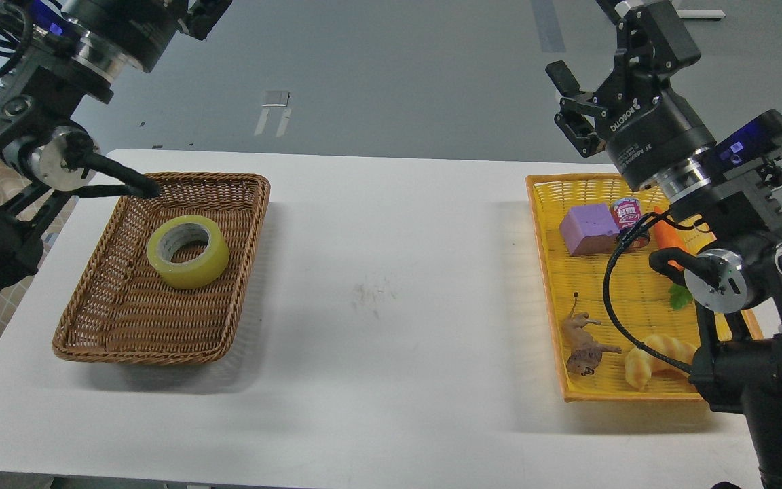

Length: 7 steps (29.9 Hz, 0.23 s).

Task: Place and transfer tape with both arms
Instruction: 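Open the left gripper and raise it away from the basket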

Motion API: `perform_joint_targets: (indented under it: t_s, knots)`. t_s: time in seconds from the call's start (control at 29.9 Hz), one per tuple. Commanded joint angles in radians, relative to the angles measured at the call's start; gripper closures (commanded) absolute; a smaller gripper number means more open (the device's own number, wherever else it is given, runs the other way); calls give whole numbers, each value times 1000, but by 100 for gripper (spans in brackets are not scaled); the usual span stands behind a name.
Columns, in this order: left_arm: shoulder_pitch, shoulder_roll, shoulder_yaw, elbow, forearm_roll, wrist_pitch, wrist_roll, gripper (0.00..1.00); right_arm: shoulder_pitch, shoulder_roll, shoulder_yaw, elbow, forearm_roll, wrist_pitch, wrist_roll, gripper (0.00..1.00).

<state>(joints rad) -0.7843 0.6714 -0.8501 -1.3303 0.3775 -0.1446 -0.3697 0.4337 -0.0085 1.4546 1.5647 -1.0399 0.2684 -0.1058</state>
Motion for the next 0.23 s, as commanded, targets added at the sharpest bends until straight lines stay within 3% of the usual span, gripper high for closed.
perform_joint_targets:
  t_s: [0.0,0.07,0.2]
  knots:
    - [80,-16,-59,-44,-14,-61,-3,2,5,9,1,0,0,0,0,0]
    - [166,-19,-133,-88,-12,-142,0,2,7,9,-2,0,0,0,0,0]
    - [183,-41,-170,-84,3,-130,8,2,7,9,0,0,0,0,0,0]
